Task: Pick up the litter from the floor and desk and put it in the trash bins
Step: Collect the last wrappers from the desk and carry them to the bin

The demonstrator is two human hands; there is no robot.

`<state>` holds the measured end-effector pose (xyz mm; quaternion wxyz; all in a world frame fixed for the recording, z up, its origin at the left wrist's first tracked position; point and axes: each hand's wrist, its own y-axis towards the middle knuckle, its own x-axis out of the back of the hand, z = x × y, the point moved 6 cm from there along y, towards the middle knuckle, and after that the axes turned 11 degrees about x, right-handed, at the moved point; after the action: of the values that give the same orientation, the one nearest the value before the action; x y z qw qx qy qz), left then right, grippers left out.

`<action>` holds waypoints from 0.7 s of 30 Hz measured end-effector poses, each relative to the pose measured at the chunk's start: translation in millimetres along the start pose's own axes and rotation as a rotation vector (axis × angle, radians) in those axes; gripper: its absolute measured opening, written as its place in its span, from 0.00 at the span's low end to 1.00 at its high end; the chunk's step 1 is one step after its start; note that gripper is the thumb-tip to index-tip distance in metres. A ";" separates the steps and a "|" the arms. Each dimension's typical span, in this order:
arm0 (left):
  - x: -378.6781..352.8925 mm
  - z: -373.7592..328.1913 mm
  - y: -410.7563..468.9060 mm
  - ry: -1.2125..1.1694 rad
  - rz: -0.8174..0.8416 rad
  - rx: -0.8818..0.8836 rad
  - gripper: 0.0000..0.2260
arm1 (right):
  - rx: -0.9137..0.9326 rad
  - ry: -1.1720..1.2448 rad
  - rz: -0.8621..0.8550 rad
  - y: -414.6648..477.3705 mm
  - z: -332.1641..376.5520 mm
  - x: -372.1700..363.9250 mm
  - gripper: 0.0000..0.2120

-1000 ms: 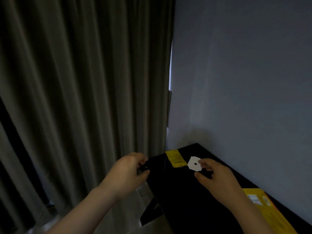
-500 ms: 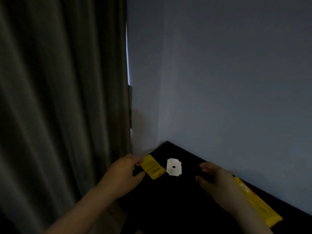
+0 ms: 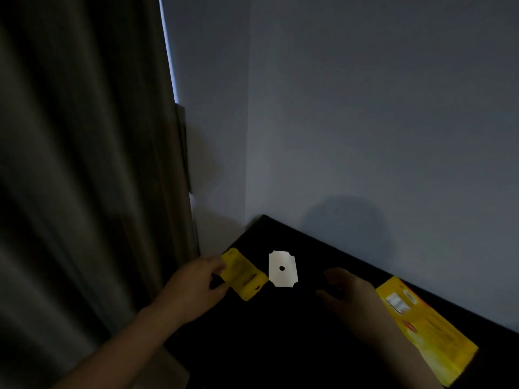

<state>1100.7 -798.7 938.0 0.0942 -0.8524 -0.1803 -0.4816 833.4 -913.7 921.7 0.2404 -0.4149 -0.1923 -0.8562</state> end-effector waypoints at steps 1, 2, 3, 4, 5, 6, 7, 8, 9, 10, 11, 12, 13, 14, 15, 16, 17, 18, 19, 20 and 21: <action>-4.9 5.7 12.3 0.016 0.018 0.009 0.13 | -0.013 0.011 0.005 13.7 -5.3 -5.4 0.24; -10.7 11.9 24.5 0.033 0.035 0.018 0.12 | -0.025 0.020 0.015 27.2 -11.0 -11.5 0.24; -17.1 18.9 36.7 0.044 0.050 0.027 0.11 | -0.035 0.025 0.037 40.2 -17.2 -18.4 0.24; -23.9 26.0 48.2 0.052 0.066 0.045 0.11 | -0.045 0.030 0.068 52.5 -24.2 -26.3 0.23; -31.3 33.3 59.1 0.056 0.085 0.069 0.11 | -0.053 0.037 0.101 63.5 -31.1 -34.6 0.22; -38.8 40.3 69.1 0.050 0.101 0.095 0.11 | -0.059 0.047 0.128 73.0 -37.5 -42.8 0.21; -46.9 47.9 79.0 0.039 0.111 0.117 0.12 | -0.066 0.060 0.147 82.1 -43.9 -50.8 0.20; -56.1 56.4 88.7 0.029 0.123 0.140 0.13 | -0.078 0.068 0.167 90.7 -51.0 -58.7 0.19; -65.6 65.4 97.1 0.022 0.140 0.167 0.13 | -0.092 0.067 0.188 98.6 -57.5 -66.1 0.19; -75.5 74.5 104.2 0.014 0.165 0.194 0.14 | -0.108 0.064 0.211 105.7 -63.2 -73.6 0.20; -85.6 83.9 110.4 -0.004 0.190 0.218 0.14 | -0.128 0.067 0.230 112.1 -69.2 -81.6 0.21; -95.1 94.1 115.9 -0.026 0.210 0.243 0.15 | -0.150 0.072 0.248 117.6 -75.4 -89.9 0.22; -104.5 105.0 121.4 -0.046 0.231 0.275 0.16 | -0.169 0.070 0.266 123.0 -80.7 -97.7 0.24; -113.3 115.9 127.9 -0.064 0.254 0.313 0.17 | -0.187 0.063 0.286 128.4 -85.2 -105.1 0.24; -122.0 127.1 135.2 -0.076 0.278 0.353 0.18 | -0.202 0.057 0.303 134.3 -90.2 -113.3 0.24; -130.1 137.9 143.4 -0.071 0.296 0.388 0.18 | -0.218 0.051 0.316 140.1 -95.8 -121.7 0.25; -137.4 148.4 151.9 -0.051 0.312 0.414 0.18 | -0.238 0.045 0.325 145.8 -101.2 -129.7 0.24; -144.5 157.2 158.8 -0.031 0.333 0.434 0.18 | -0.262 0.041 0.334 149.7 -105.8 -136.9 0.24; -151.2 164.1 165.5 -0.024 0.344 0.451 0.19 | -0.282 0.040 0.334 154.0 -109.8 -143.8 0.24; -158.0 170.4 172.2 -0.024 0.348 0.461 0.20 | -0.297 0.036 0.330 159.1 -114.1 -151.3 0.24; -164.3 175.3 178.5 -0.024 0.354 0.465 0.21 | -0.313 0.033 0.330 163.6 -118.0 -158.7 0.25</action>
<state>1232.4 -939.4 708.9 0.3674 -0.8318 -0.1354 -0.3934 939.6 -1068.7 746.9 0.3132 -0.4586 0.0172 -0.8314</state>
